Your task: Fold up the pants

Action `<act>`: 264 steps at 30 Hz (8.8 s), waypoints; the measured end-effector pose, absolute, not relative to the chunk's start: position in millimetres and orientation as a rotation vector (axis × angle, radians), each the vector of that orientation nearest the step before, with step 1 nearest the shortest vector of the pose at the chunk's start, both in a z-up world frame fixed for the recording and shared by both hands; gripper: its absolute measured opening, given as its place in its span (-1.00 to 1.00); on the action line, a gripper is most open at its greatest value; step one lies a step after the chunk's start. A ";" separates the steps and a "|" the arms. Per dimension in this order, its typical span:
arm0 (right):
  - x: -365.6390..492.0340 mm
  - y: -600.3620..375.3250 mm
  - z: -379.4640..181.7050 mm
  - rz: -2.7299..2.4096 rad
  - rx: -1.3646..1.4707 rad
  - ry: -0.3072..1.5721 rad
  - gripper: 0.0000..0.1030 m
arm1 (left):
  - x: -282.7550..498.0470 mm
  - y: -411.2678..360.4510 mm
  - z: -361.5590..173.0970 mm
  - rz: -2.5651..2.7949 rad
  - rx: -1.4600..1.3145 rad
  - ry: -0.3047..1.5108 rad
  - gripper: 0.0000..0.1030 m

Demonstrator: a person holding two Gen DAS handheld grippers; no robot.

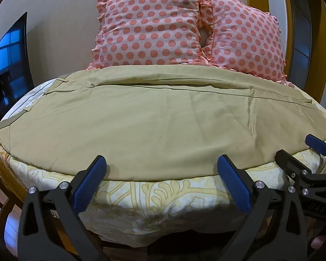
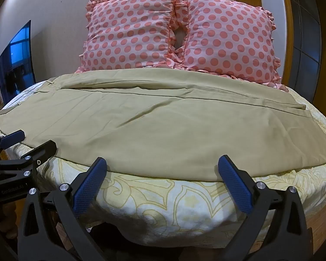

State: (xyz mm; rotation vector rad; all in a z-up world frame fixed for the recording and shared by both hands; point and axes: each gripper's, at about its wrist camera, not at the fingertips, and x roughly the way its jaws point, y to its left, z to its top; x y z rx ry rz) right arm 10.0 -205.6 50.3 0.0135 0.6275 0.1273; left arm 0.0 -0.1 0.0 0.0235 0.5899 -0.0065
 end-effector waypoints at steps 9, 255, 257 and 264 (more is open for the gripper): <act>9.9 -205.8 50.4 0.127 0.014 0.627 0.97 | 0.1 0.0 0.2 -0.007 0.024 0.590 0.97; 121.9 -132.2 99.5 0.749 0.210 0.527 -0.91 | -8.7 191.4 43.9 0.220 -0.373 0.475 0.74; 123.1 -74.1 66.2 0.803 0.020 0.724 -0.81 | -13.5 203.3 43.4 0.251 -0.388 0.476 0.75; 86.4 -60.6 62.5 0.851 -0.037 0.681 0.47 | -25.7 253.0 34.8 0.369 -0.428 0.464 0.75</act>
